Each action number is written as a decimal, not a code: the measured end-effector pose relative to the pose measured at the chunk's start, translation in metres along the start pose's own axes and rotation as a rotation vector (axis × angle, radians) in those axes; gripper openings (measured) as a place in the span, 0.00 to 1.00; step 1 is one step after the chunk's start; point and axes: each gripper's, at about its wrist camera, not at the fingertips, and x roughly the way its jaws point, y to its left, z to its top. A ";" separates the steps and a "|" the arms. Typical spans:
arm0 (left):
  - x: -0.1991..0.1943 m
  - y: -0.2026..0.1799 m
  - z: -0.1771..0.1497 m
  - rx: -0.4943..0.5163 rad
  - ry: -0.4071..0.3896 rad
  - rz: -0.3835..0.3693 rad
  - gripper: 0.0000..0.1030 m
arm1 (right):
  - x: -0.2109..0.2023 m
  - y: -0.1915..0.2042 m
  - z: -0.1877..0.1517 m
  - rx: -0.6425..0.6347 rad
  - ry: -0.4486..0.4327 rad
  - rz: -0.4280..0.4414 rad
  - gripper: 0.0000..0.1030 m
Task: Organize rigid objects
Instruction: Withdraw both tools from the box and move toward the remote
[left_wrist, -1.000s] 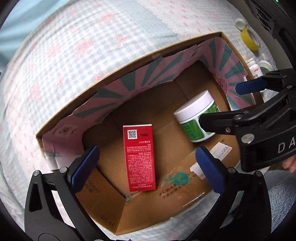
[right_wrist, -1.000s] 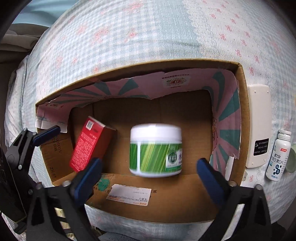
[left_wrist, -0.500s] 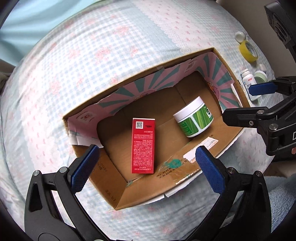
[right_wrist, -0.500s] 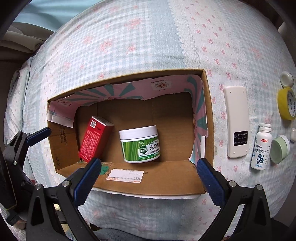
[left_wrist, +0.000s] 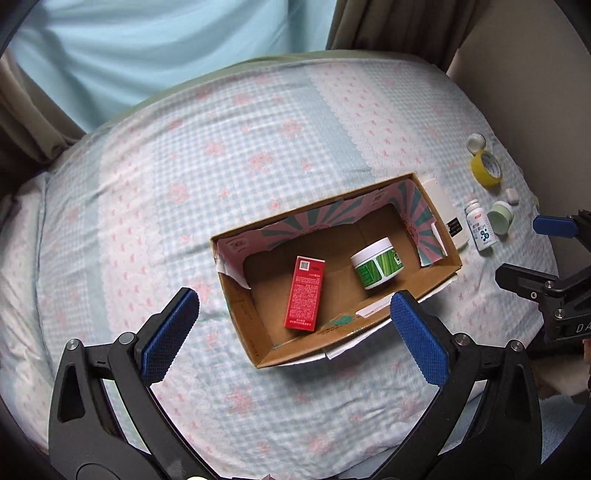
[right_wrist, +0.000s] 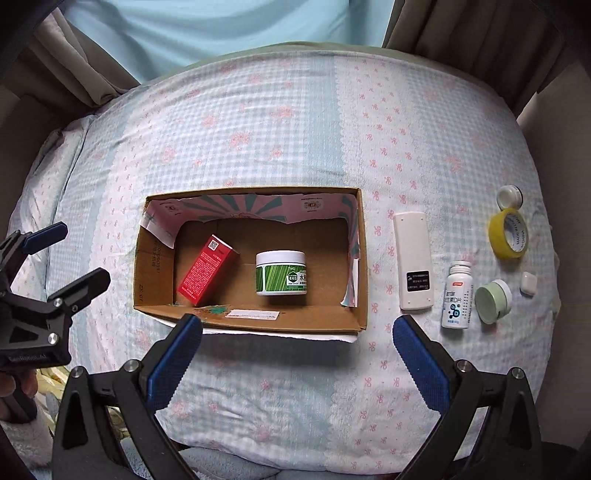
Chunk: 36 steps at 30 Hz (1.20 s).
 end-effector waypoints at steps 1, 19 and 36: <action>-0.006 -0.003 -0.001 -0.005 -0.019 0.002 1.00 | -0.010 -0.003 -0.006 -0.004 -0.021 -0.017 1.00; -0.060 -0.130 -0.049 -0.233 -0.121 -0.012 1.00 | -0.111 -0.164 -0.133 0.136 -0.217 -0.123 1.00; -0.033 -0.302 -0.013 -0.400 -0.074 0.050 1.00 | -0.092 -0.280 -0.152 -0.158 -0.220 -0.021 1.00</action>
